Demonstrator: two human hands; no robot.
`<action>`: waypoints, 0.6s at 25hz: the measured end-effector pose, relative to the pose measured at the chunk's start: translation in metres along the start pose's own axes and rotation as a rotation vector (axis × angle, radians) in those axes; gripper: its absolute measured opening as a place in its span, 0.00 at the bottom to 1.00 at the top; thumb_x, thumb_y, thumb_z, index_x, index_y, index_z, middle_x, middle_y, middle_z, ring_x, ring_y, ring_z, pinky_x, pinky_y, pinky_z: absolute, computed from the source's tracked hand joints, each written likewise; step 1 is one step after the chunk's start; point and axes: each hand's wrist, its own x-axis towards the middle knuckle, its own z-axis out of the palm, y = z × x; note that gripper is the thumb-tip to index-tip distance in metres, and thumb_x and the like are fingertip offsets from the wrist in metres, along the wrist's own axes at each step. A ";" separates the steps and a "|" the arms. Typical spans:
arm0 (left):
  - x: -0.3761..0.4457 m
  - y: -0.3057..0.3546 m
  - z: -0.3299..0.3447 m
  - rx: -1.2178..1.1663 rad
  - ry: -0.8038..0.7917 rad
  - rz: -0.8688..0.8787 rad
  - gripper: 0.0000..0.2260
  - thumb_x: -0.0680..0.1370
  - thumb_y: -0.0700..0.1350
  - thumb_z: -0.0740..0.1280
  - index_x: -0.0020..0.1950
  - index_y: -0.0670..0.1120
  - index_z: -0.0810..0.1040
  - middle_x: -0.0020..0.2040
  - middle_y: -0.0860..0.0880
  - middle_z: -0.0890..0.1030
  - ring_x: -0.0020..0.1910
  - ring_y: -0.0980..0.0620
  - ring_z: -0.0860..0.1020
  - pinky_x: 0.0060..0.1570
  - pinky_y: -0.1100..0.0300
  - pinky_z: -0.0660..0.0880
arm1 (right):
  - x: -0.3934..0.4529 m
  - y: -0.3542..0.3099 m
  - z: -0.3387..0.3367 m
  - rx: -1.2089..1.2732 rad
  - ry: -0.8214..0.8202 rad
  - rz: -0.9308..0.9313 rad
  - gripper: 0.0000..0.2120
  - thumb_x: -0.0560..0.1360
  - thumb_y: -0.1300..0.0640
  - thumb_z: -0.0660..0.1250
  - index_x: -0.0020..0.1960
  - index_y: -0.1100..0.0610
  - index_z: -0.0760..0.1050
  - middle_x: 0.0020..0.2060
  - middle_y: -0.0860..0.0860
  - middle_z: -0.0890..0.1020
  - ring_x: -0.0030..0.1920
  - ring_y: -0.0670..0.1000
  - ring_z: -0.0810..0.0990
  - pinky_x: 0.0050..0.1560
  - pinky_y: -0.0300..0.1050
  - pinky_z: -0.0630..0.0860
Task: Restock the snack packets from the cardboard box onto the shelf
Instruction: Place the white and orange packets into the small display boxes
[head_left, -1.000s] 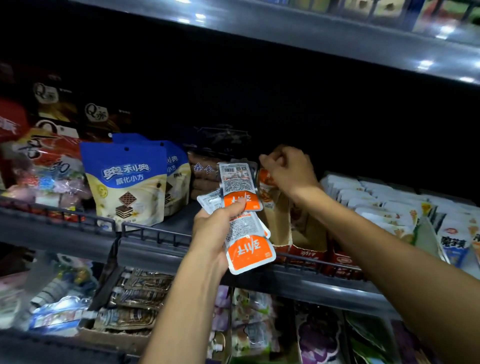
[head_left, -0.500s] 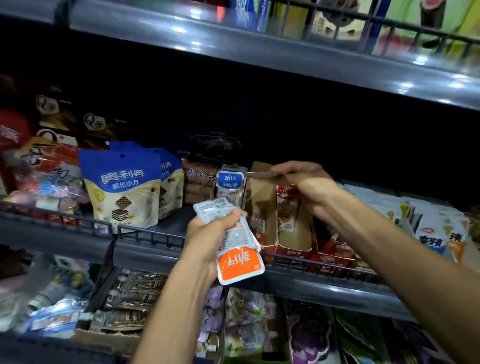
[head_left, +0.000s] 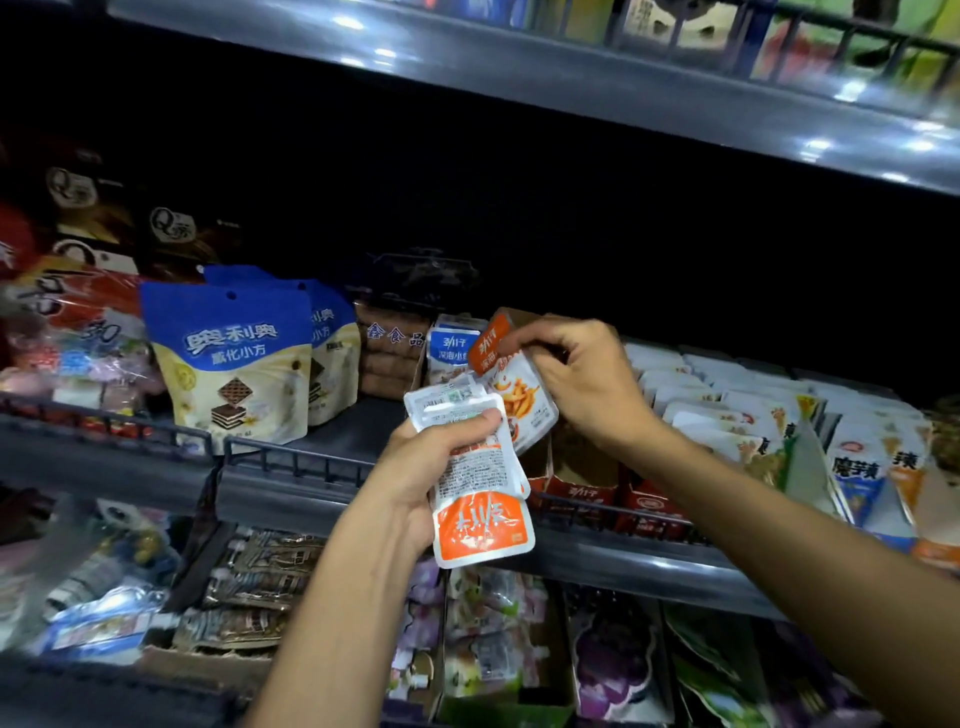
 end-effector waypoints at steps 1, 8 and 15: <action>0.002 0.000 -0.002 0.013 0.043 0.038 0.17 0.69 0.35 0.76 0.57 0.40 0.81 0.41 0.40 0.86 0.34 0.44 0.84 0.32 0.51 0.81 | 0.001 -0.002 0.000 0.098 -0.018 0.086 0.14 0.77 0.67 0.62 0.46 0.52 0.82 0.42 0.45 0.84 0.43 0.49 0.84 0.39 0.42 0.81; 0.004 0.005 -0.008 0.210 0.100 0.189 0.10 0.72 0.32 0.74 0.49 0.43 0.82 0.42 0.44 0.87 0.36 0.46 0.85 0.37 0.52 0.82 | 0.013 0.009 -0.006 0.280 -0.033 0.375 0.14 0.70 0.68 0.72 0.52 0.56 0.76 0.46 0.52 0.84 0.45 0.49 0.84 0.41 0.43 0.79; 0.007 0.009 -0.020 0.118 0.236 0.172 0.11 0.72 0.33 0.74 0.52 0.43 0.81 0.45 0.42 0.86 0.35 0.45 0.84 0.32 0.54 0.82 | 0.002 0.028 -0.001 -0.807 -0.345 0.082 0.08 0.72 0.57 0.69 0.47 0.48 0.72 0.45 0.51 0.78 0.48 0.54 0.78 0.43 0.44 0.73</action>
